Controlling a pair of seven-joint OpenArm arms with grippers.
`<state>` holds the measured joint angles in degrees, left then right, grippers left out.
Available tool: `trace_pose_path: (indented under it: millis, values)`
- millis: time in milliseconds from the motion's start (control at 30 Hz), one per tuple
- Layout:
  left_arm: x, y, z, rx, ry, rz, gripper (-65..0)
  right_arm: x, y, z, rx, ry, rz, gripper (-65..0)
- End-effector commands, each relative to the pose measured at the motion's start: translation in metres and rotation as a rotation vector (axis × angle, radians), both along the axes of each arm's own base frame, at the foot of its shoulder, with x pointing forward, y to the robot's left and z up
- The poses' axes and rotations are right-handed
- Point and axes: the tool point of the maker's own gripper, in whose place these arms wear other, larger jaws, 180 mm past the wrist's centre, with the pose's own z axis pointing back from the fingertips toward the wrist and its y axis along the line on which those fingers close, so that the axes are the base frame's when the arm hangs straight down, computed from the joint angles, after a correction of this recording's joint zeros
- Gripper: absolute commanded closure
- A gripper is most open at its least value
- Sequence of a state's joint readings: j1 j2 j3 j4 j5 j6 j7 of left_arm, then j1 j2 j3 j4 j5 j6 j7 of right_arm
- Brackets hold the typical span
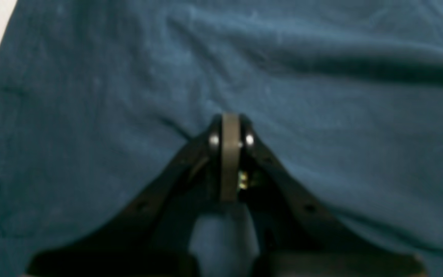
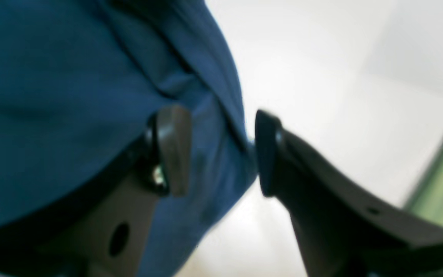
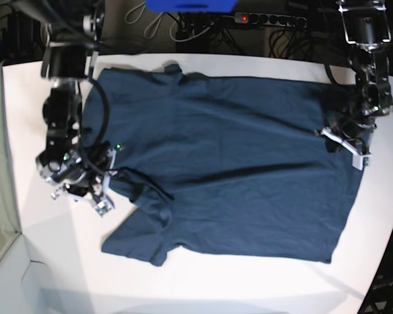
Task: Layout the t-shirt on the table in an organized manner, then fold the t-shirt properly
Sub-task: 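Pull the shirt corner outward with the right gripper to spread it, then regrasp the shirt edge with the right gripper and smooth it outward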
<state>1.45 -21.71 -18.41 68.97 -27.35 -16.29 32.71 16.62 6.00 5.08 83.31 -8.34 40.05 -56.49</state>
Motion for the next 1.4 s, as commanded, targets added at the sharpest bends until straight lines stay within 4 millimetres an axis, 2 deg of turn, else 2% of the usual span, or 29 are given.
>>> trace_pose_path:
  millis: [0,133,267,567,733,900,1000,1133,1267,1367]
  values:
    - [0.001,0.016,0.007,0.028,-0.008,0.022,-0.4,0.016,-0.008,0.014,-0.008,-0.036,-0.008,-24.8]
    - [-0.001,0.026,0.009,0.027,-0.012,0.055,-0.4,0.024,-0.016,0.006,0.002,-0.023,-0.011,-24.8]
    - [-0.001,0.029,0.010,0.029,-0.016,0.062,-0.4,0.023,-0.019,0.004,0.006,-0.033,-0.007,-24.9]
    - [0.003,0.027,0.013,0.029,-0.024,0.055,-0.4,-0.007,-0.018,-0.027,0.011,0.044,-0.005,-24.9]
    - [0.007,0.026,0.017,0.026,-0.037,0.053,-0.4,-0.034,-0.021,-0.050,0.006,0.107,-0.006,-24.5]
    - [0.015,0.026,0.024,0.026,-0.058,0.052,-0.4,-0.061,-0.047,-0.060,-0.060,0.150,-0.014,-24.4]
    - [0.017,0.025,0.024,0.023,-0.061,0.053,-0.4,-0.085,-0.062,-0.059,-0.113,0.160,-0.003,-24.4]
    - [0.026,0.024,0.032,0.020,-0.084,0.052,-0.4,-0.108,-0.063,-0.043,-0.164,0.120,0.037,-24.4]
    - [0.028,0.022,0.033,0.016,-0.089,0.051,-0.4,-0.109,-0.053,-0.003,-0.204,0.001,0.085,-24.4]
    - [0.035,0.014,0.035,-0.005,-0.102,0.050,-0.4,-0.105,-0.047,0.028,-0.241,-0.073,0.093,-24.4]
